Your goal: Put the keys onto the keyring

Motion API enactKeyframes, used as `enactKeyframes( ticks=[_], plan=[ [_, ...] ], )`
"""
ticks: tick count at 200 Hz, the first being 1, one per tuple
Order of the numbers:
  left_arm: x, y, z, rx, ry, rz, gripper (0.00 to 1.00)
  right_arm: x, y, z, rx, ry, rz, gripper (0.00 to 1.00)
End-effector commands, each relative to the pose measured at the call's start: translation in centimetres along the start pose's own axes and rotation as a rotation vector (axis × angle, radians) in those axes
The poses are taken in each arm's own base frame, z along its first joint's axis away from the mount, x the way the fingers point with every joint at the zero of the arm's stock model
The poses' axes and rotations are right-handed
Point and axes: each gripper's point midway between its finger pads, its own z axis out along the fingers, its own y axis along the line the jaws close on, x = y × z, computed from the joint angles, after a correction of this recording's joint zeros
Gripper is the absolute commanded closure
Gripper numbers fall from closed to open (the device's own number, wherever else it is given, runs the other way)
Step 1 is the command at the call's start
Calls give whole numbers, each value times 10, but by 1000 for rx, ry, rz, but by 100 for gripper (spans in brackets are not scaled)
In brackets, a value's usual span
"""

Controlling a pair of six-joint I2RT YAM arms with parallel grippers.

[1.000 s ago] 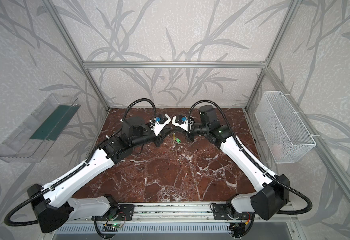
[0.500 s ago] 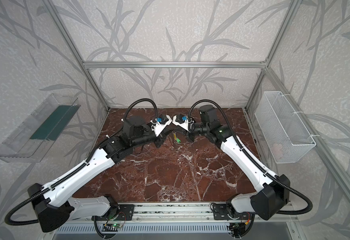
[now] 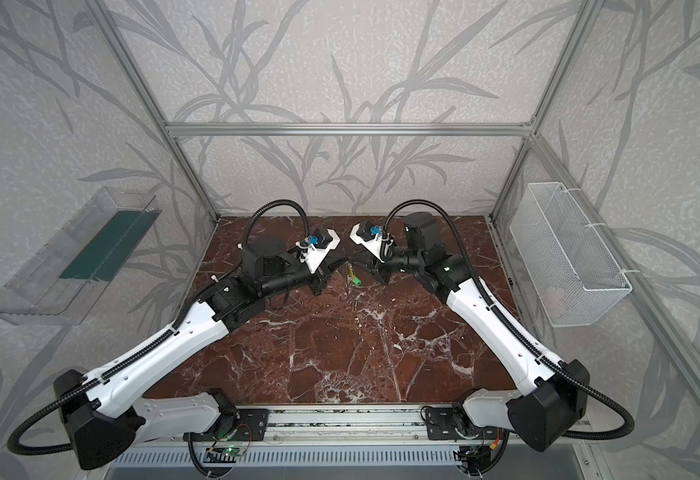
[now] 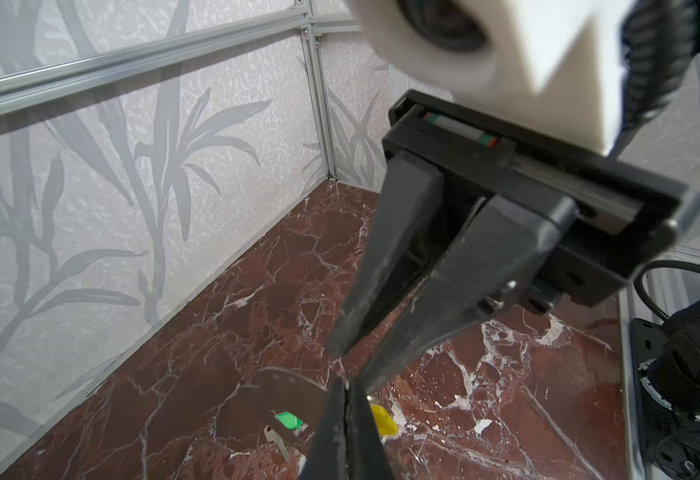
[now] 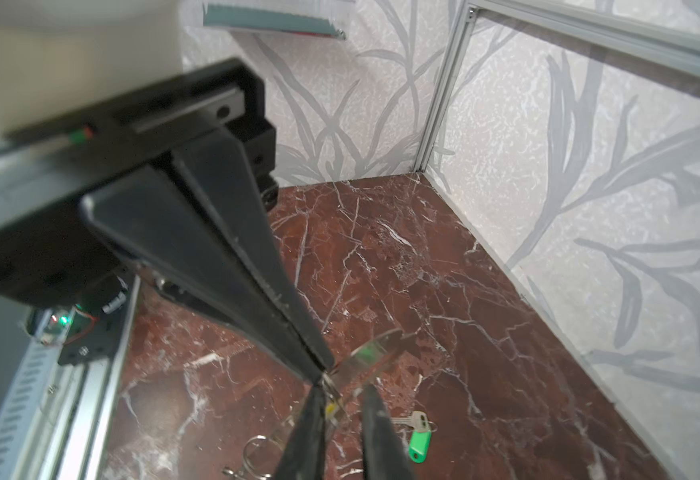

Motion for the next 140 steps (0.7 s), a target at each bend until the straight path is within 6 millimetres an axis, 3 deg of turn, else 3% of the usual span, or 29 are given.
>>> enactKeyframes(
  ticks=[1,73,140],
  plan=[
    [-28,-1,-12,23,-155,-18,100,-14,5,-12,32,-58,45,71],
    [-41,-14,-25,116,-341,-64,100,-3,20,-18,9,-124,173,65],
    [-43,-19,-24,157,-377,-97,100,-1,23,-14,-25,-151,211,75]
  ],
)
